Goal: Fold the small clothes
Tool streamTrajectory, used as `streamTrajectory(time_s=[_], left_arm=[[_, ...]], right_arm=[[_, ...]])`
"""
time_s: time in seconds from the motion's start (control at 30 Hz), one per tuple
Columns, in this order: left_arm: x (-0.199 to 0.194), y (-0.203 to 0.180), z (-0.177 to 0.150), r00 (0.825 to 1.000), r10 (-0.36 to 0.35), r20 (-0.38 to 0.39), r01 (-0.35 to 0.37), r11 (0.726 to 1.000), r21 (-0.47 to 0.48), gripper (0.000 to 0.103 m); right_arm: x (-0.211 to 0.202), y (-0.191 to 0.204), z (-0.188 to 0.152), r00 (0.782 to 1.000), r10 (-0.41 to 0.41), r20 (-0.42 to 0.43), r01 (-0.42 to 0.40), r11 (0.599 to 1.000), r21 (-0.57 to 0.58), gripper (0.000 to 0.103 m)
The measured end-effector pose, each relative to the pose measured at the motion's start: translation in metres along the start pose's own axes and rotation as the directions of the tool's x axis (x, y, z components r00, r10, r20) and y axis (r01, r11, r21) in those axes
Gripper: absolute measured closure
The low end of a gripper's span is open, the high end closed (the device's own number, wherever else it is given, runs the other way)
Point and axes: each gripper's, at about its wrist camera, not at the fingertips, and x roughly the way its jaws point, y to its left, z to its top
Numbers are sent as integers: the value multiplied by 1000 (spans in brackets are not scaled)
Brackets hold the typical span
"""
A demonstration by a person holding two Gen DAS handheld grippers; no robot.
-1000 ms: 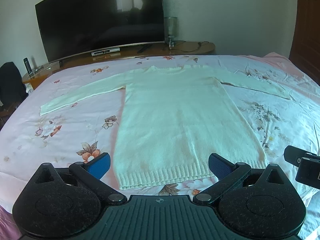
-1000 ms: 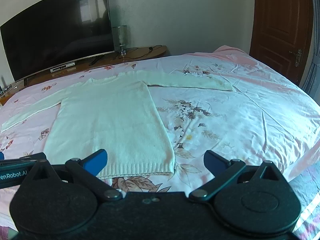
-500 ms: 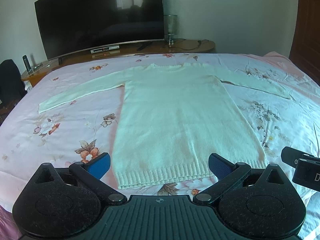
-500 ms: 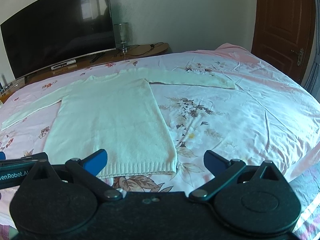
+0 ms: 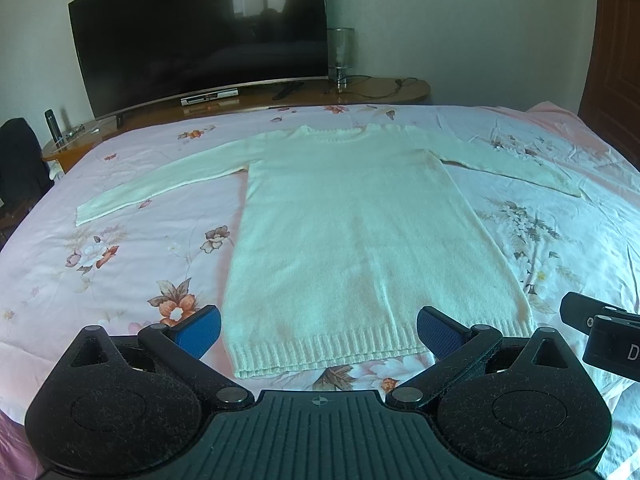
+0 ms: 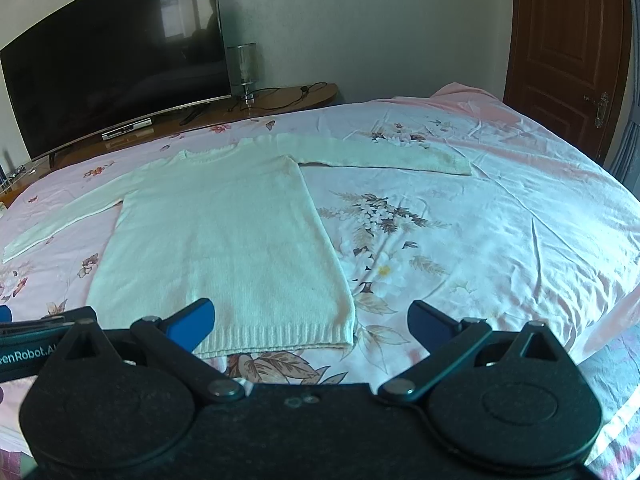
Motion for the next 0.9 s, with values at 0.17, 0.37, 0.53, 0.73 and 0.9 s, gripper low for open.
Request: streamTrajectory(time_s=[0.17,0.37,0.53,0.73,0.9], left_arm=[[-1,-1,0,1000,0,-1,0,1000,-1,0],[0,-1,1,1000,0,-5,0,1000,1,0],[1,-1,1,1000,-4,-7,4,1000,-1,0],[3,-2,2,1000,-1,-11,1,1000,-2,0],[8,1,5,1000,4,-18,-5,1000,-11,0]], right_arm=[[1,-1,0,1000,2,-3,-2,1000,1,0],[2,0,0,1000,4,-6,-4,1000,2,0],[1,-1,0,1000,6,-6,-6,1000,3,0],[4,1,2,1000,7,-12,-7,1000,0,0],[6,2,3,1000,7,-14,-7,1000,0,0]])
